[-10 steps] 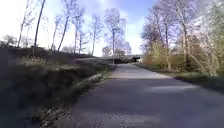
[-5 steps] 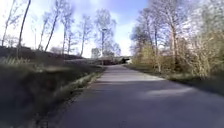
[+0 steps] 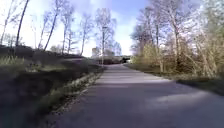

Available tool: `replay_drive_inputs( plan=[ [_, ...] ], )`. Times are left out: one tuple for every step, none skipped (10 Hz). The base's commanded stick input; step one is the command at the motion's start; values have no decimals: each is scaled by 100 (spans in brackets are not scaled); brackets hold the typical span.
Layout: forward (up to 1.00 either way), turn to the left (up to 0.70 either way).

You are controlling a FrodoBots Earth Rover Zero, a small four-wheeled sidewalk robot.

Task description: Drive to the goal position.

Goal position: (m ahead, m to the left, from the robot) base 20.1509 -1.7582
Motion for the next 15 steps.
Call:
replay_drive_inputs(
  plan=[
    [100, 0],
    [100, 0],
    [100, 0],
    [100, 0],
    [100, 0],
    [100, 0],
    [100, 0],
    [100, 0],
    [100, 0],
    [100, 0],
    [100, 0],
    [100, 0],
    [100, 0],
    [100, 0],
    [100, 0]
  ],
)
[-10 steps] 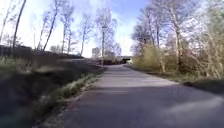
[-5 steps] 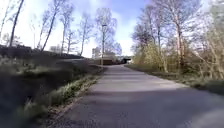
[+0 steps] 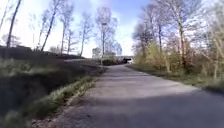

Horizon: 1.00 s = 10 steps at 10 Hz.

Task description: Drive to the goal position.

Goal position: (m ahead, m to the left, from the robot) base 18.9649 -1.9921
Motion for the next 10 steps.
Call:
replay_drive_inputs(
  plan=[
    [100, 0],
    [100, 0],
    [100, 0],
    [100, 0],
    [100, 0],
    [100, 0],
    [100, 0],
    [100, 0],
    [100, 0],
    [100, 0]
  ],
)
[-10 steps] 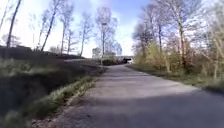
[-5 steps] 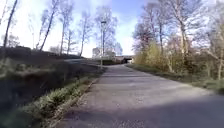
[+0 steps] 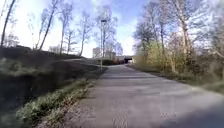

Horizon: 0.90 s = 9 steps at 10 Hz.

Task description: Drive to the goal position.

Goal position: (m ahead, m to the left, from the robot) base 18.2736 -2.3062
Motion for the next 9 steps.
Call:
replay_drive_inputs(
  plan=[
    [100, 0],
    [100, 0],
    [100, 0],
    [100, 0],
    [100, 0],
    [100, 0],
    [100, 0],
    [100, 0],
    [100, 0]
  ],
)
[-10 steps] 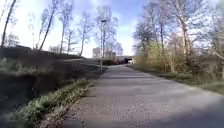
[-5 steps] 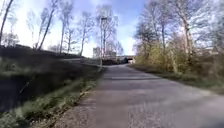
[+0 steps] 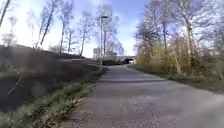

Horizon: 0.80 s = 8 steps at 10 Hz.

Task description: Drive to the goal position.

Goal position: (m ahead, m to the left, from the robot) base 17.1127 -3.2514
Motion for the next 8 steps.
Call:
replay_drive_inputs(
  plan=[
    [100, 0],
    [100, 0],
    [100, 0],
    [100, 0],
    [100, 0],
    [100, 0],
    [100, 0],
    [100, 0]
  ],
)
